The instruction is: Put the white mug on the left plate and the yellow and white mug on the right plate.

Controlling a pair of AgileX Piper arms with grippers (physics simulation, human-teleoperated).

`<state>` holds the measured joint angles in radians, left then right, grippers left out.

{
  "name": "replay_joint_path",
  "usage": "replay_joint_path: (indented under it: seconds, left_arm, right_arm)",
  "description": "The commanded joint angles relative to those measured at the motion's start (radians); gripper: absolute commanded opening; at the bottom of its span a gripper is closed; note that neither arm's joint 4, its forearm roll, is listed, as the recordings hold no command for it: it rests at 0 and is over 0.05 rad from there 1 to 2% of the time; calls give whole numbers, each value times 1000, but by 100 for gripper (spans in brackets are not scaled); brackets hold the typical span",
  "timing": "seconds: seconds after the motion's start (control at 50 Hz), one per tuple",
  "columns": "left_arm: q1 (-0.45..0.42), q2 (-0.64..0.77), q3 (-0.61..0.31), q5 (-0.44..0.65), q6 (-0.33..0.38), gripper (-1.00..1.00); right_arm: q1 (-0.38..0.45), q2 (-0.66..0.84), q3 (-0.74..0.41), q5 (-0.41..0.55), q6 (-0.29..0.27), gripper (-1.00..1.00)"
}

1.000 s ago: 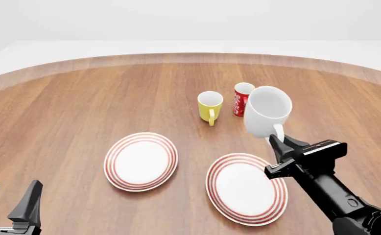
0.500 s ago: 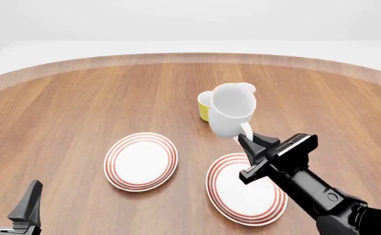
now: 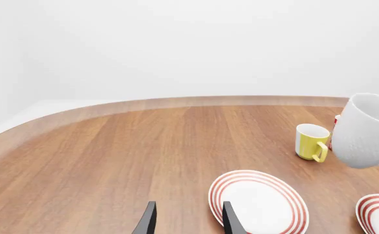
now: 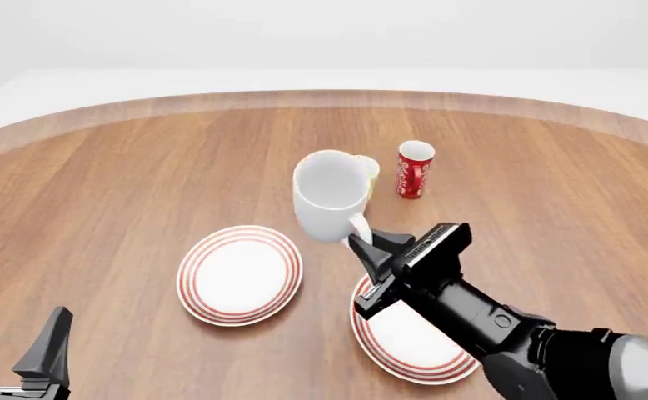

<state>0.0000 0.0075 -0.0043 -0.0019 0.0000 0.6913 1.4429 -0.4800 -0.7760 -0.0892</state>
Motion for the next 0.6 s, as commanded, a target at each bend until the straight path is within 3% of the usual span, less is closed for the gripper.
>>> replay_joint_path:
  seconds: [0.02, 0.42, 0.6]
  left_arm:
    - [0, 0, 0, 0, 0, 100]
    - [0, 0, 0, 0, 0, 100]
    - [0, 0, 0, 0, 0, 100]
  right_arm:
    - [49, 110, -64, -41, 6, -100]
    - [74, 312, -187, -113, 27, -100]
    - [81, 335, -200, -118, 30, -100]
